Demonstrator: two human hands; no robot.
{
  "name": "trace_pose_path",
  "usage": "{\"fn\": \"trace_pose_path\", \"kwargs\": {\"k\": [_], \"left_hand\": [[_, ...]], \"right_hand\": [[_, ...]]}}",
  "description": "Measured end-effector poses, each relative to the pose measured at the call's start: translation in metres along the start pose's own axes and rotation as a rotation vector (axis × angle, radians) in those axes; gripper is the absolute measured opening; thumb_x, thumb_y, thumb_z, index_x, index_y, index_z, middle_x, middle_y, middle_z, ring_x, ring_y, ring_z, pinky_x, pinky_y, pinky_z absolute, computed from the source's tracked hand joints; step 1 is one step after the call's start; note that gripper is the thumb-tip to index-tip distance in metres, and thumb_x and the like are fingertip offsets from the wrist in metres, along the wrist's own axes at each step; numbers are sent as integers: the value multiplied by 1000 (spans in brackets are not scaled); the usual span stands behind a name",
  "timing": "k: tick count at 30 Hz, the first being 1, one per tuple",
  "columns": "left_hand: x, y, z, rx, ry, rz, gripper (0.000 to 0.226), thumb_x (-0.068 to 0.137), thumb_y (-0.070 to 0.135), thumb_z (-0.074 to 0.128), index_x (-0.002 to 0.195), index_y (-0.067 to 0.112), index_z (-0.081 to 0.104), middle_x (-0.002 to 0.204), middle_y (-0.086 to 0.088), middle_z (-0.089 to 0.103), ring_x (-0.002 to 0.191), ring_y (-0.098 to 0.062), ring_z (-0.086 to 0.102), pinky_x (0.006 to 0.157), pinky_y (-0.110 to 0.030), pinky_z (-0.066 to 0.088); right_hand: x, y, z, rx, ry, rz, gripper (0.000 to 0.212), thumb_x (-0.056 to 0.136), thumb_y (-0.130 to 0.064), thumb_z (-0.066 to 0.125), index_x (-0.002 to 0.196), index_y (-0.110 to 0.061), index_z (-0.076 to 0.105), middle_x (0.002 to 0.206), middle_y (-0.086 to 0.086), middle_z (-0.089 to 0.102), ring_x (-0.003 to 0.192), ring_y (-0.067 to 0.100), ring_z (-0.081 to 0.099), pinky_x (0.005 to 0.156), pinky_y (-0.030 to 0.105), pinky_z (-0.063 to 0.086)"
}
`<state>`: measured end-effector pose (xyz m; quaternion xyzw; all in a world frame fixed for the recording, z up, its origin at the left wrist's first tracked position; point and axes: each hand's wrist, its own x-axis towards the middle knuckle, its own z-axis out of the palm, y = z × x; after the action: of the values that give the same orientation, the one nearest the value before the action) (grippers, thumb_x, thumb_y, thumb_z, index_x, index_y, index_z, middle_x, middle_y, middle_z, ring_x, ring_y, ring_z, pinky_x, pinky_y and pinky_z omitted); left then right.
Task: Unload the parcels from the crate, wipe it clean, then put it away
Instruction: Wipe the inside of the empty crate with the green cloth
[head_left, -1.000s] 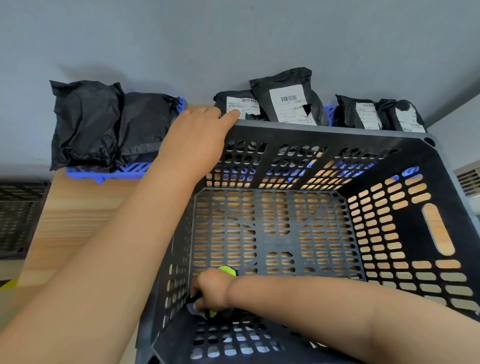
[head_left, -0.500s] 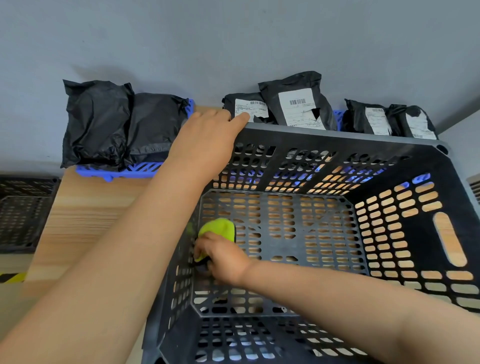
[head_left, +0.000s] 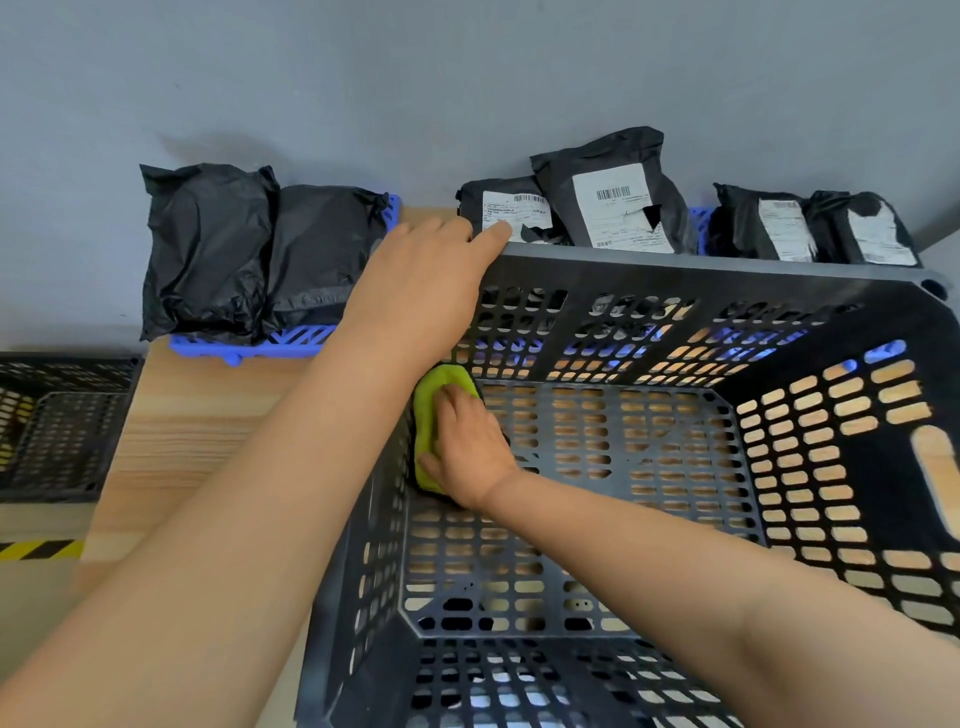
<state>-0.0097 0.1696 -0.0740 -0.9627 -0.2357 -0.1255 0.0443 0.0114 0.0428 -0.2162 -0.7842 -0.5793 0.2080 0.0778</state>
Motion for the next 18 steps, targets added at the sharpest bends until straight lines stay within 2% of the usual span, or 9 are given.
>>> {"fn": "trace_pose_path", "kwargs": {"k": [3,7,10,14,18], "left_hand": [[0,1,2,1,-7,1,57,92,8,46,144,23,29,116,-9,58,101,-30,52,81,-40,40],[1,-1,2,17,-1,2,58,91,7,47,144,23,29,118,-8,59,100,-30,53,81,-41,40],[0,0,3,23,-7,9,59,91,7,47,144,22,29,120,-8,58,101,-30,53,81,-41,40],[1,0,2,33,-2,9,58,91,8,47,143,22,29,118,-9,59,99,-30,53,79,-40,40],[0,1,0,30,-8,11,57,90,7,49,143,21,31,115,-11,60,98,-31,54,79,-42,41]], "right_hand": [[14,-1,5,-78,-130,40,72,92,-46,45,148,-9,18,154,8,20,137,29,20,110,42,22],[27,-3,4,-130,-204,54,66,91,-47,45,145,-13,27,151,5,20,131,32,22,106,44,25],[31,1,1,-183,-231,25,60,89,-37,48,143,-16,31,147,5,23,125,33,25,102,43,27],[26,7,2,-270,-231,-47,57,91,-19,42,145,-22,27,146,6,24,120,34,29,98,43,29],[15,14,-4,-396,-204,-183,52,94,-14,37,144,-24,29,140,9,31,119,34,32,98,44,29]]}}
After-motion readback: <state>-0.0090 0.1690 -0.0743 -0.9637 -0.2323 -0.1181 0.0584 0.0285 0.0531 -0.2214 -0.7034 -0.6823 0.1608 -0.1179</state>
